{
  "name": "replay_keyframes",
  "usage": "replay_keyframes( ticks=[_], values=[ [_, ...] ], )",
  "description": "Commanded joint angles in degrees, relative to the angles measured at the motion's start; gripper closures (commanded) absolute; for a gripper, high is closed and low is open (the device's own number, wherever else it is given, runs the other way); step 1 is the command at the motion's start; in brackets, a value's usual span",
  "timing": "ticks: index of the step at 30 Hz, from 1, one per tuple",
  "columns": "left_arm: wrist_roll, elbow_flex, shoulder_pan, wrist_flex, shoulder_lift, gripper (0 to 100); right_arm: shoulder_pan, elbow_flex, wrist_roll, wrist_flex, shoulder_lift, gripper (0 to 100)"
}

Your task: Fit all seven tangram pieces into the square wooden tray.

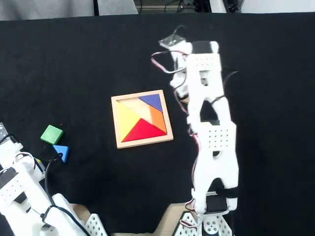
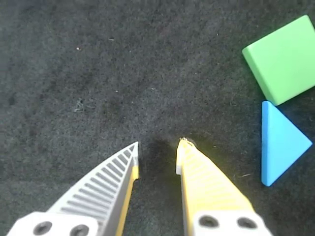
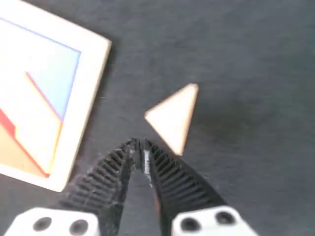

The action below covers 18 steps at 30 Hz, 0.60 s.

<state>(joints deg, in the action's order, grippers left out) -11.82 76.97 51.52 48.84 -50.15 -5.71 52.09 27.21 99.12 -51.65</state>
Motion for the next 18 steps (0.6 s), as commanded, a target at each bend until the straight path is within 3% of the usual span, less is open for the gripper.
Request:
replay_keyframes(
  ticks=[1,7,18],
  values=[
    [0.2,-0.2,-0.1,-1.1,-0.8,86,-1.7,0.2,-1.2,1.7,0.8,89.7],
    [0.2,-0.2,-0.1,-1.1,-0.8,86,-1.7,0.1,-0.7,1.7,0.8,71.3],
    [0.2,-0.2,-0.1,-1.1,-0.8,86,-1.3,0.8,-0.7,-1.0,-5.8,70.5]
  ],
)
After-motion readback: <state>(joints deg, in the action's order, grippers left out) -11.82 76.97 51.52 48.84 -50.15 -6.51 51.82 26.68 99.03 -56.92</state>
